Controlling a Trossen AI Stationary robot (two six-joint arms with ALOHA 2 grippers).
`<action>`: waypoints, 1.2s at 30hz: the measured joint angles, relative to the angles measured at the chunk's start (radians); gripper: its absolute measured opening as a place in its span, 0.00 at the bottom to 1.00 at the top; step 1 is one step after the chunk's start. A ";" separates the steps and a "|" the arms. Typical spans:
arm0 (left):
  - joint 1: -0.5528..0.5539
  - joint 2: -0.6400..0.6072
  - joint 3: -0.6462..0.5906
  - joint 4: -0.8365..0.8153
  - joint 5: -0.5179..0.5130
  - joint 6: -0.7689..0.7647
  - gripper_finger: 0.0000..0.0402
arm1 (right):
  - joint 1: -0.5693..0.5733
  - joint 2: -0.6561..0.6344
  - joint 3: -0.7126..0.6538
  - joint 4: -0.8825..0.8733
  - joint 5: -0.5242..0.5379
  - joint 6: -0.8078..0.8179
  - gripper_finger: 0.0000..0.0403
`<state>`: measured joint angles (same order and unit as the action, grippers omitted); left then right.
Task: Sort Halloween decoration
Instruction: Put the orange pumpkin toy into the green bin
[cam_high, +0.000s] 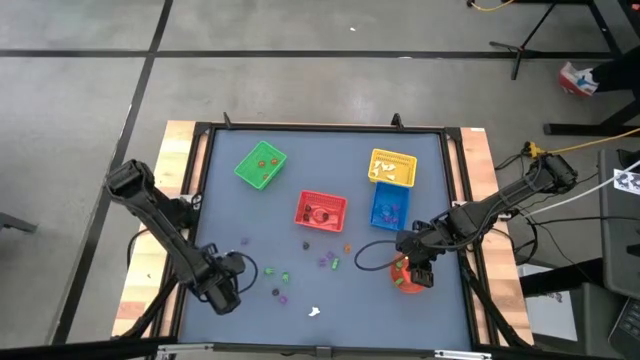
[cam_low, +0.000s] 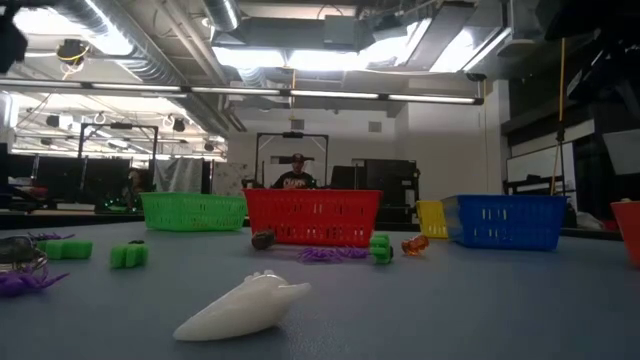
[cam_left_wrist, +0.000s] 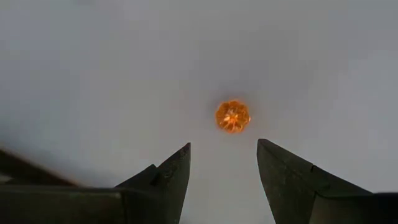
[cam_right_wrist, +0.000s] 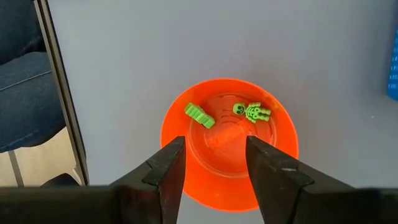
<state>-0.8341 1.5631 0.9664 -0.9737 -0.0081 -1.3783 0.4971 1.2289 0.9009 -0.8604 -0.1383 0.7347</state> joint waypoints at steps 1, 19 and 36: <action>0.000 0.000 -0.020 0.033 0.000 -0.006 0.42 | 0.000 0.000 0.000 0.000 0.000 0.000 0.41; 0.000 -0.003 -0.202 0.309 -0.004 -0.087 0.42 | 0.000 0.000 0.000 0.000 0.000 -0.009 0.41; 0.000 -0.002 -0.210 0.310 -0.024 -0.059 0.31 | 0.000 0.000 0.000 0.000 0.000 -0.010 0.41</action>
<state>-0.8341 1.5616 0.7567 -0.6636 -0.0318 -1.4369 0.4969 1.2289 0.9009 -0.8604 -0.1383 0.7250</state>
